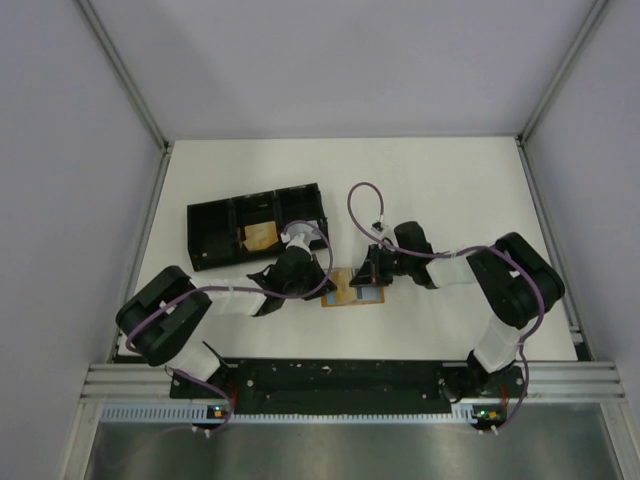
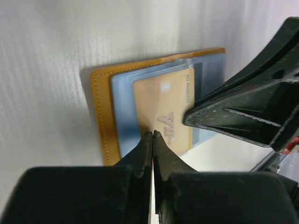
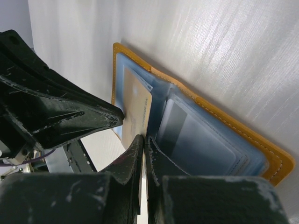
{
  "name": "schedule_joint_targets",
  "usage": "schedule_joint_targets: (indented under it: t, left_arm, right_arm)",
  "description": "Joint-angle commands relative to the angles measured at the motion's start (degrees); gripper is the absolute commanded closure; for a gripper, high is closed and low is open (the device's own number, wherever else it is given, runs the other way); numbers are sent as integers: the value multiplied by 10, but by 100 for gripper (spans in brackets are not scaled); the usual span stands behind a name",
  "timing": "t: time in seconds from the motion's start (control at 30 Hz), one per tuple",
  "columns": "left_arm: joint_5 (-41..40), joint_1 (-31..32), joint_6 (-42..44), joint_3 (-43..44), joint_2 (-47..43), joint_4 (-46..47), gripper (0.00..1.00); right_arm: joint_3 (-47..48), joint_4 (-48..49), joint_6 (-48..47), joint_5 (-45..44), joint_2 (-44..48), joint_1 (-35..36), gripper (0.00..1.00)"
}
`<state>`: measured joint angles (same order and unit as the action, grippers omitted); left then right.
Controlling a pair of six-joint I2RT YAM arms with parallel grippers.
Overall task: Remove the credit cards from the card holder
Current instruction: Remove the credit card from the card holder.
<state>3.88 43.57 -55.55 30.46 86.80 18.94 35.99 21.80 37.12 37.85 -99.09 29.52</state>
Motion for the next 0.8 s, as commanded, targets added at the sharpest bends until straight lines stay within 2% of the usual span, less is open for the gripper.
schedule_joint_targets:
  t: [0.0,0.4,0.77]
  left_arm:
    - [-16,-2,-3,2,13,-4,100]
    - [-52,-2,-11,-28,-5,-29,100]
    - [-49,-2,-12,-23,12,-34,100]
  right_arm:
    - [7,5,-13,-1,-6,5,100]
    - [7,-36,-32,-36,14,0,100]
    - [6,-68,-46,-65,36,-7,100]
